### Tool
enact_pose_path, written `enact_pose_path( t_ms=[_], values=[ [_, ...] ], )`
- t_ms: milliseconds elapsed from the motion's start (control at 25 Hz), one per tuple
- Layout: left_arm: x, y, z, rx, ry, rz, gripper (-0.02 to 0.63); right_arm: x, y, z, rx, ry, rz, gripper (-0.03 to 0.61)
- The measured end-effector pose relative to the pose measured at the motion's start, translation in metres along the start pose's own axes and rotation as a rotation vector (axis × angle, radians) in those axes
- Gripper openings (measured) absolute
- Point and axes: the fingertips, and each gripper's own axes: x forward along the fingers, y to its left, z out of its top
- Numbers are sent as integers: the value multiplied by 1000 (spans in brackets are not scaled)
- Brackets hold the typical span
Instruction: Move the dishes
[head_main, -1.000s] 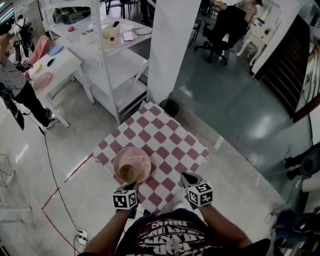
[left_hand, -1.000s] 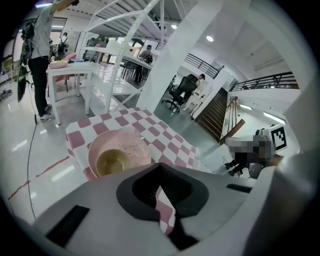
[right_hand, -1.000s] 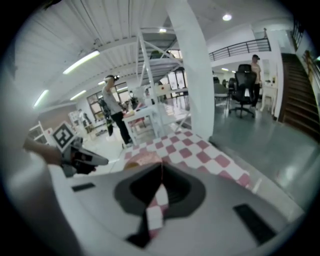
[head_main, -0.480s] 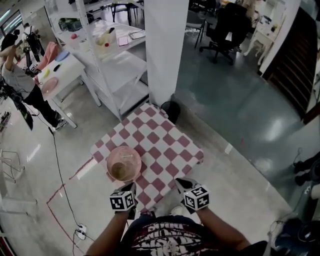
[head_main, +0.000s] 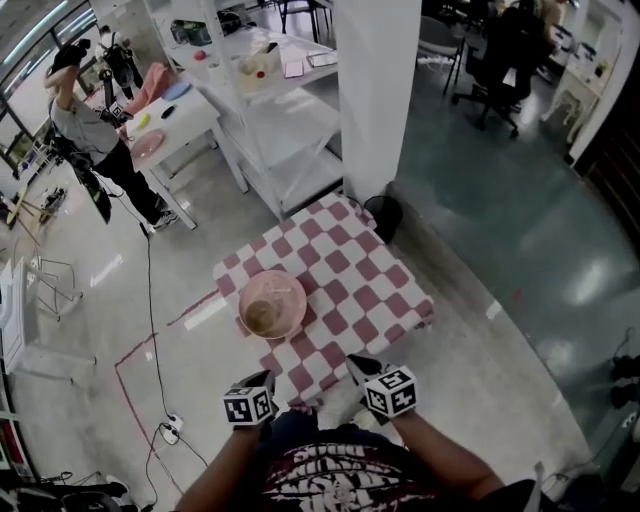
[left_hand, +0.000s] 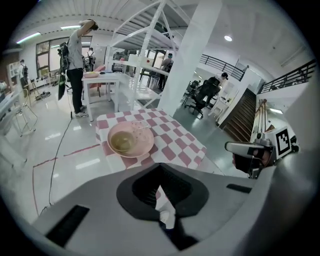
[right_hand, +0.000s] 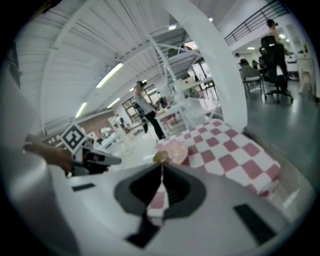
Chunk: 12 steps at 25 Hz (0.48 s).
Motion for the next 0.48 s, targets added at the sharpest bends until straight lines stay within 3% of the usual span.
enact_pose_path(
  t_ms=[240,480],
  values=[
    [18,19,9,6,3,-23,25,21,8,1,-9,16,-9,35],
    [54,54,35,85,62,-93,25,57,14,13,30,16,-102,35]
  ],
)
